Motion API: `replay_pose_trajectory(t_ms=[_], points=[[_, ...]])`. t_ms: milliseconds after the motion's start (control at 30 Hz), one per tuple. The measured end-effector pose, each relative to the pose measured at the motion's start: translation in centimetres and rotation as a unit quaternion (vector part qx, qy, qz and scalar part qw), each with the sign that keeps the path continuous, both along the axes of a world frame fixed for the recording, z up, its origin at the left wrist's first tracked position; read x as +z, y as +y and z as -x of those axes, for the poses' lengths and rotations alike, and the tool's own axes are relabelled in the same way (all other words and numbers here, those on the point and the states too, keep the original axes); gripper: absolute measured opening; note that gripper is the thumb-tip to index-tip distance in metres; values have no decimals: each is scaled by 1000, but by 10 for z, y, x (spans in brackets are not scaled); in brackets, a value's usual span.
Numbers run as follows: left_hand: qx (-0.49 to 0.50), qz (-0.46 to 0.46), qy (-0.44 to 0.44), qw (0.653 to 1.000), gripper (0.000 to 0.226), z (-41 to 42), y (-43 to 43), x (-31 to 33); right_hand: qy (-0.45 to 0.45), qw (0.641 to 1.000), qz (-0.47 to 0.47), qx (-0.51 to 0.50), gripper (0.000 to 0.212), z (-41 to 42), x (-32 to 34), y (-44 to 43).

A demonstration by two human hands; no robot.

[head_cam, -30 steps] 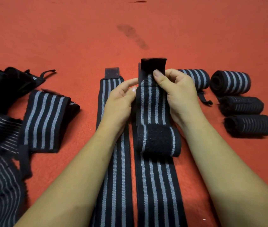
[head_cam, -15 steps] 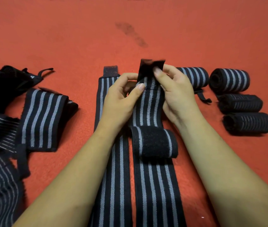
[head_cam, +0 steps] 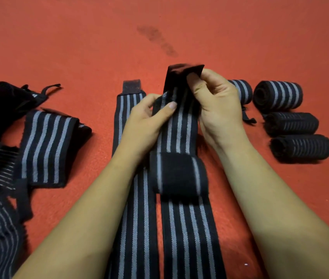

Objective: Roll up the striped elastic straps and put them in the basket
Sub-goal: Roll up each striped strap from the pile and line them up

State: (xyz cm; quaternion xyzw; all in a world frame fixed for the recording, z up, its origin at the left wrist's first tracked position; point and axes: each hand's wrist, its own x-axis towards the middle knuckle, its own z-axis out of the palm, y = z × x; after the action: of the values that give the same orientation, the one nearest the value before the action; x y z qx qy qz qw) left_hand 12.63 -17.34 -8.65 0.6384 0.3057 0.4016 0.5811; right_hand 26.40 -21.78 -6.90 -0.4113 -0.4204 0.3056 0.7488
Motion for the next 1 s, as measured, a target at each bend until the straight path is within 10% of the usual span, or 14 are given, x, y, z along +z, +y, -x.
replay_pose_trajectory(t_ms=[367,500,700,1000], points=[[-8,209,-274,939,31,9,18,8,-283,951,91,86,28,-6,3,-7],[16,102,-223,969,17,5,14,6,-326,935,113,82,39,-10,2,-10],[33,15,-111,993,20,8,15,1,-157,977,137,51,30,-10,7,-12],[-4,-60,-63,996,15,7,11,1,-239,960,142,32,43,-13,7,-12]])
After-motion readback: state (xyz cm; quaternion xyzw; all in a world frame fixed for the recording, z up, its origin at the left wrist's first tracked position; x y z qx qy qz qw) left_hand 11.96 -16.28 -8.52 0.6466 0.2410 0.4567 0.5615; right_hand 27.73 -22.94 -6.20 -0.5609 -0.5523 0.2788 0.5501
